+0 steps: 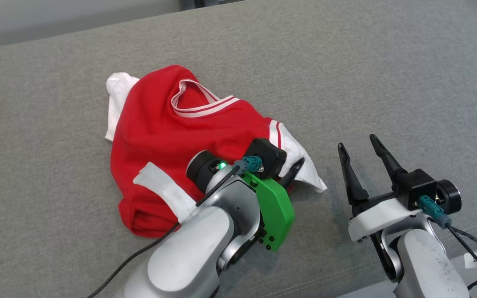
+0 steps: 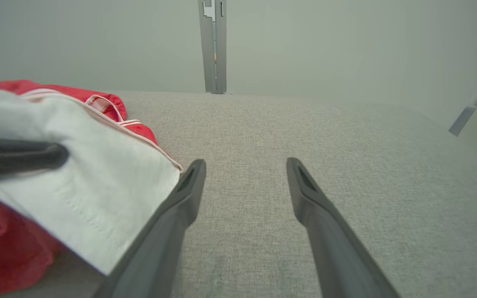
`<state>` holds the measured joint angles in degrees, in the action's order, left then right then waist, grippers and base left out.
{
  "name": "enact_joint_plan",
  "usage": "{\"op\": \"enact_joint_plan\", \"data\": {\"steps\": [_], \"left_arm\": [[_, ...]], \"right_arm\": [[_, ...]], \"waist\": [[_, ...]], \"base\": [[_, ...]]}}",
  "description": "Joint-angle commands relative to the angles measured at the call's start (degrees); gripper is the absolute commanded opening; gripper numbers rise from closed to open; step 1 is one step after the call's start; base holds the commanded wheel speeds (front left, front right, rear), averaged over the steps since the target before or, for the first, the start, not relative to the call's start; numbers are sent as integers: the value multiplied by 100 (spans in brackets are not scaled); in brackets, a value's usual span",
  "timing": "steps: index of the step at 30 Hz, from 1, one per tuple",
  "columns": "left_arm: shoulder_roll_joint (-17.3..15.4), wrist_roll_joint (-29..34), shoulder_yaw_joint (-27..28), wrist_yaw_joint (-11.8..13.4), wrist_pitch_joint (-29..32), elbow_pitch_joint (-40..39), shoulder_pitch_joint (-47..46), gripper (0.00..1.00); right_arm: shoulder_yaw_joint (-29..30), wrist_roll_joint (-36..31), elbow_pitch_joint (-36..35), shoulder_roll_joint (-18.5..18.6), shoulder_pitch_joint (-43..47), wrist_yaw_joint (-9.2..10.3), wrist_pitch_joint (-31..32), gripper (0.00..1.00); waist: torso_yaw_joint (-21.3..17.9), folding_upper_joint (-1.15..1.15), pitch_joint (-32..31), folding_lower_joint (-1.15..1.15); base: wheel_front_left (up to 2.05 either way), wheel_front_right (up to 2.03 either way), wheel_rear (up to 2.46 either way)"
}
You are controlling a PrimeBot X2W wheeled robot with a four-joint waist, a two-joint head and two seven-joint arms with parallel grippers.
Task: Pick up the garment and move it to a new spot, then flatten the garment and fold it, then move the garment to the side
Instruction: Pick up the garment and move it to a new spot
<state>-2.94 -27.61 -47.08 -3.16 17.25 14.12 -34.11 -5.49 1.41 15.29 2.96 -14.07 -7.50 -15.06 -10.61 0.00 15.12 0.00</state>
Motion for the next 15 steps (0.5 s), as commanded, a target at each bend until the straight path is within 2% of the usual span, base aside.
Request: {"op": "enact_joint_plan", "data": {"steps": [1, 6, 9, 10, 11, 12, 15], "left_arm": [[-1, -128, -100, 16, -125, 127, -87, 0], [3, -558, -552, -45, -534, 472, -244, 0], [-1, -860, -801, 58, -852, 454, -357, 0], [-4, -953, -859, 141, -961, 468, -381, 5], [-4, -1031, -910, 220, -1070, 505, -434, 45], [-4, -1104, -965, 299, -1123, 581, -459, 100], [-2, -1344, -1078, 430, -1170, 700, -480, 100]], "right_arm": [[17, 23, -19, -3, 66, 2, -17, 100], [16, 75, -20, -5, 12, 2, -18, 100], [5, 72, -11, -6, -33, 2, -18, 100], [-6, 72, -8, -6, -38, 2, -18, 100], [-15, 70, -5, -5, -43, 2, -18, 100], [-18, 73, -13, -4, -43, 2, -18, 100], [21, 55, -48, 0, -2, 2, -18, 100]], "waist": [[-361, 0, 162, 0], [-386, 0, 168, 0], [-329, 0, 150, 0], [-308, 0, 146, 0], [-283, 0, 142, 0], [-257, 0, 137, 0], [-157, 0, 110, 0]], "base": [[0, 0, 0], [0, 0, 0], [0, 0, 0], [0, 0, 0], [0, 0, 0], [0, 0, 0], [0, 0, 0]]}}
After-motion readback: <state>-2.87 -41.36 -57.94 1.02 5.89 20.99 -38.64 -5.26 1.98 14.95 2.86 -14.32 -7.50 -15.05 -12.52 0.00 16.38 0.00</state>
